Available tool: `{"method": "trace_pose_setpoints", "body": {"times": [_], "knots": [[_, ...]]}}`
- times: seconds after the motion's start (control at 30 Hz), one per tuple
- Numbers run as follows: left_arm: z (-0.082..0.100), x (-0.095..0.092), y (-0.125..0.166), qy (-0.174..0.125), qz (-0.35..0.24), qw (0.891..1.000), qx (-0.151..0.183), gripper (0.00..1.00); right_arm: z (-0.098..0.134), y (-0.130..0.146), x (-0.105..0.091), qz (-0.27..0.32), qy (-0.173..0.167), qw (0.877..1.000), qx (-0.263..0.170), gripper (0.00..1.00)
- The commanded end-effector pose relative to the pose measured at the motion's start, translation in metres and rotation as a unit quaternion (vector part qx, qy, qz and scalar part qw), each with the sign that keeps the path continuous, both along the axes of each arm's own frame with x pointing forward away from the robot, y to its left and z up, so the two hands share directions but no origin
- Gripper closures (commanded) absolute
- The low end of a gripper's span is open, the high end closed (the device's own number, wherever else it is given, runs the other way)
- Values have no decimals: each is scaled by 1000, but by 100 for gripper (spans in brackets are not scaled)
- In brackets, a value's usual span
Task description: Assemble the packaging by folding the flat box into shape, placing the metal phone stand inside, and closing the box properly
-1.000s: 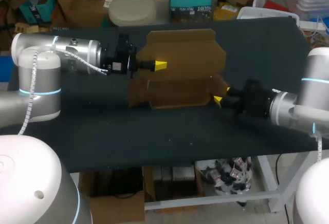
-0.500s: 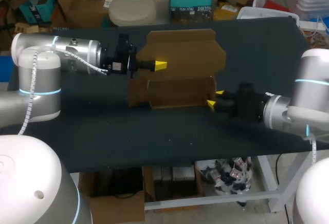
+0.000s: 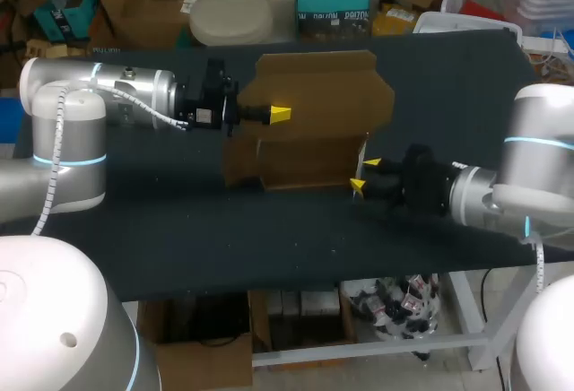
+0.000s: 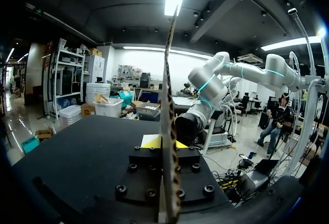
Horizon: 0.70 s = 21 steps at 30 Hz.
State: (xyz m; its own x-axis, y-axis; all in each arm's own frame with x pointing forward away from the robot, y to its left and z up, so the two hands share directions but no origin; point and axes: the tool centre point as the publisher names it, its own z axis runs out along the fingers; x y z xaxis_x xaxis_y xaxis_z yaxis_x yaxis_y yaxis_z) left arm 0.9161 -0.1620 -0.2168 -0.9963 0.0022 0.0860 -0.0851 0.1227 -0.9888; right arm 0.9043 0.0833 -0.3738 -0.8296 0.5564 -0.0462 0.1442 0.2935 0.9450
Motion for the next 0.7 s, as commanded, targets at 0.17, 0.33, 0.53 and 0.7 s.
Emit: {"method": "trace_pose_setpoints", "body": {"times": [0.17,0.33,0.53,0.7], "knots": [[-2,0,-1,1,-2,1000,0,100,-4,-6,-6,-16,0,1000,1,36],[-2,0,-1,1,-2,1000,0,100,-3,-16,-11,-26,0,1000,-3,35],[-2,0,-1,1,-2,1000,0,100,-2,-25,-16,-32,-2,999,-2,33],[-2,0,-1,1,-2,1000,0,100,0,-32,-18,-26,-4,1000,0,32]]}}
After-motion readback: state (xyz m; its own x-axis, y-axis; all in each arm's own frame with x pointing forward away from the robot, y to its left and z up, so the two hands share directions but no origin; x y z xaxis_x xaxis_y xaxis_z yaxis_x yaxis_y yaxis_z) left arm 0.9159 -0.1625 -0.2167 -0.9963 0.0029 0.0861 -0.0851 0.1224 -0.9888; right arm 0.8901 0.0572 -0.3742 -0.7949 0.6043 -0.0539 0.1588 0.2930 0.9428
